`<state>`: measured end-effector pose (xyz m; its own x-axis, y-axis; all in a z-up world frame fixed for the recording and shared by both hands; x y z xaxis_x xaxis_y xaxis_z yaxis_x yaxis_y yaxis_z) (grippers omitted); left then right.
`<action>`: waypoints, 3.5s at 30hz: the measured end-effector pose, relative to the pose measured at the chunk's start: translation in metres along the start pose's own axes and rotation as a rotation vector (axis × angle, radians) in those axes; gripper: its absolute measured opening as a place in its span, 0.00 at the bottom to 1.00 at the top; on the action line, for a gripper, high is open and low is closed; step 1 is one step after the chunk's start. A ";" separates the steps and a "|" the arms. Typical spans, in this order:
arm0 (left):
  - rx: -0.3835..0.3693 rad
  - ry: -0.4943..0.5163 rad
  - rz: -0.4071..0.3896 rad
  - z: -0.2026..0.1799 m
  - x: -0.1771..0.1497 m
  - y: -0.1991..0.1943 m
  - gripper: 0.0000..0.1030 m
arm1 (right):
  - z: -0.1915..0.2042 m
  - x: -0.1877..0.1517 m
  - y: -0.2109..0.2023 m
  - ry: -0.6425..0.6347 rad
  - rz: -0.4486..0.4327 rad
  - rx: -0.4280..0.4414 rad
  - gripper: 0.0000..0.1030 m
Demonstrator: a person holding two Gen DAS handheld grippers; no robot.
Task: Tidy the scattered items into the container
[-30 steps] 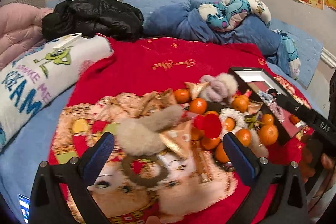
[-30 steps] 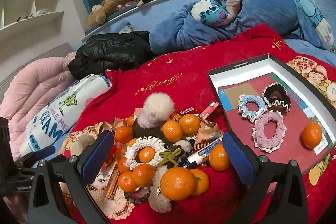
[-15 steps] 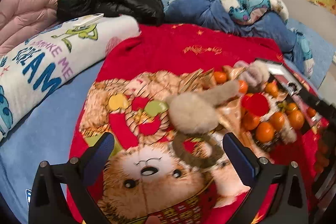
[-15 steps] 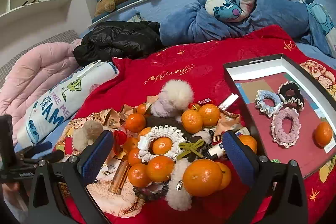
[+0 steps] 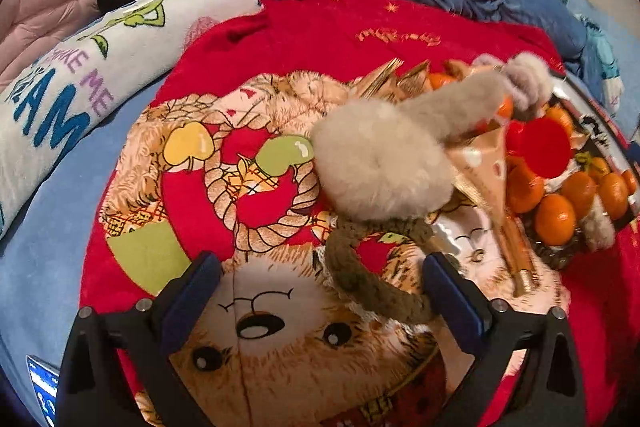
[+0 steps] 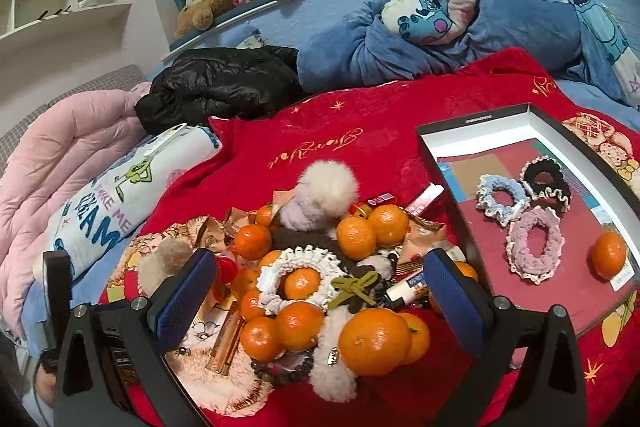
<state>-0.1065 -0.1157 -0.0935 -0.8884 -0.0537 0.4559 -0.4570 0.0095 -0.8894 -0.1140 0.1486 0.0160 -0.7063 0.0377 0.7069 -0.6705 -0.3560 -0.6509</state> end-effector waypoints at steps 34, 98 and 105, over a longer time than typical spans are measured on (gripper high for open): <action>-0.093 -0.062 -0.262 -0.014 -0.011 -0.074 0.10 | -0.022 -0.028 0.000 -0.114 0.053 -0.074 0.99; -0.212 0.042 -0.283 -0.129 0.003 -0.095 0.10 | -0.035 -0.029 -0.005 0.045 0.150 0.247 0.39; -0.217 0.058 -0.278 -0.131 0.002 -0.094 0.10 | -0.028 -0.030 -0.001 -0.001 0.139 0.158 0.39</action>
<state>-0.0710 0.0139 -0.0052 -0.7271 -0.0270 0.6860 -0.6745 0.2143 -0.7065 -0.0990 0.1741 -0.0121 -0.7889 -0.0232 0.6141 -0.5228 -0.4999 -0.6905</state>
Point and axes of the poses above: each gripper's, at about its wrist camera, not at the fingertips, and y roughly the way its jaws point, z to its left, x to its top, the point moved 5 cm from there along y, roughly the way its jaws point, and after that the axes turned 10 degrees about z, right-handed, at the moved point
